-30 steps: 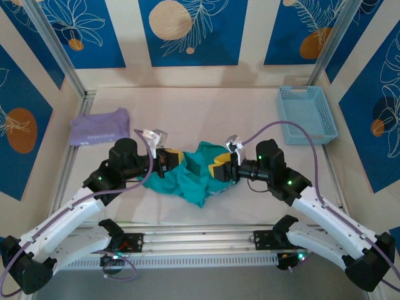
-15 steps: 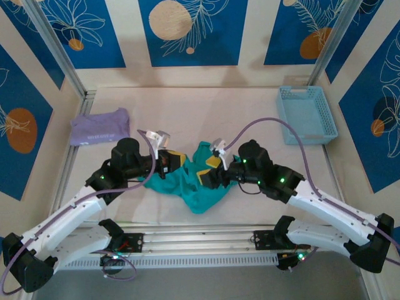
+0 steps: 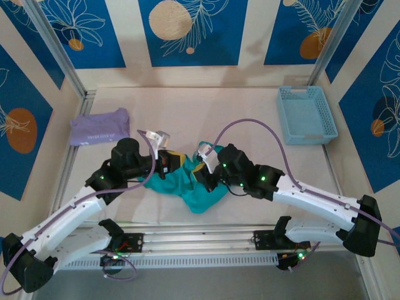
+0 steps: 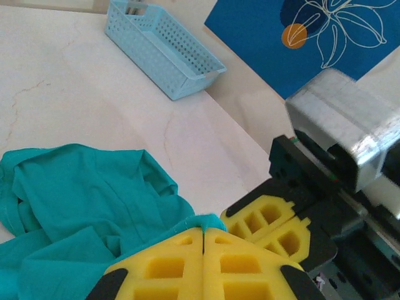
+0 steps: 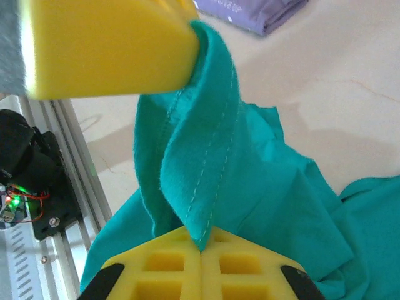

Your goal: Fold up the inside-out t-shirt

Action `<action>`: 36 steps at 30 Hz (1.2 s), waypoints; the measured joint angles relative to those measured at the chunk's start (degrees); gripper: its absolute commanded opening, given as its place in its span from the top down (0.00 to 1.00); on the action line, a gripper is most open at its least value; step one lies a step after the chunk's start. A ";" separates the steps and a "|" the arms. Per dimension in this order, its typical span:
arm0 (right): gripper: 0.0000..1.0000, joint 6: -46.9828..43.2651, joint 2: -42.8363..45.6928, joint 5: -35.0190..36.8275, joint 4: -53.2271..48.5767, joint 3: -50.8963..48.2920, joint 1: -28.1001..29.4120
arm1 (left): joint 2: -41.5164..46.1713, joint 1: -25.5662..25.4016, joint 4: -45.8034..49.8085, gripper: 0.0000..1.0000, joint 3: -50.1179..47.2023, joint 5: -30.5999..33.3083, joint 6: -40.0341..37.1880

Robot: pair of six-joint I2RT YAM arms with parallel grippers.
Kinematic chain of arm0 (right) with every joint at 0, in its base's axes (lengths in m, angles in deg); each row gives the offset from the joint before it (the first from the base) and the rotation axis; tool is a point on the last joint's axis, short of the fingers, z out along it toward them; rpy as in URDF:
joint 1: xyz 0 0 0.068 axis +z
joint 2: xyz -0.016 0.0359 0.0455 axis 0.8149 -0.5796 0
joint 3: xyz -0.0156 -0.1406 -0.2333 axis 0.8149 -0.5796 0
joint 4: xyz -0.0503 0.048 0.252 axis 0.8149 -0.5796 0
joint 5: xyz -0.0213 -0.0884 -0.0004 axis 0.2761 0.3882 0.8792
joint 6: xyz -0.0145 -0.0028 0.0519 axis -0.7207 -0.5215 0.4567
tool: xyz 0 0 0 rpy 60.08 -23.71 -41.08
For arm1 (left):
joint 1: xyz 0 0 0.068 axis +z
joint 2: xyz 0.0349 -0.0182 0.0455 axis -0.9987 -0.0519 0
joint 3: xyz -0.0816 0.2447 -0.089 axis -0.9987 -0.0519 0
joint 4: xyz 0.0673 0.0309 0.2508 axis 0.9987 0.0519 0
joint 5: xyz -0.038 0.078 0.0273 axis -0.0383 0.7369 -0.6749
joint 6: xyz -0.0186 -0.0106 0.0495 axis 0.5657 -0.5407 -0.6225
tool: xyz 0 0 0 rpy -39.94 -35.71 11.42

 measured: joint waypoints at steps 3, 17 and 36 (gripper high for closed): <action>1.00 1.22 2.47 -4.57 2.38 -0.42 -2.43 | 0.98 0.00 1.33 1.00 0.00 1.97 -0.55; 1.00 12.70 0.87 -14.34 19.10 -5.29 -4.15 | 5.40 -0.17 10.27 0.67 -2.36 10.62 -1.14; 1.00 12.59 0.59 -12.28 20.85 -5.29 -3.15 | 2.54 -1.77 15.10 0.98 -3.50 14.38 -1.84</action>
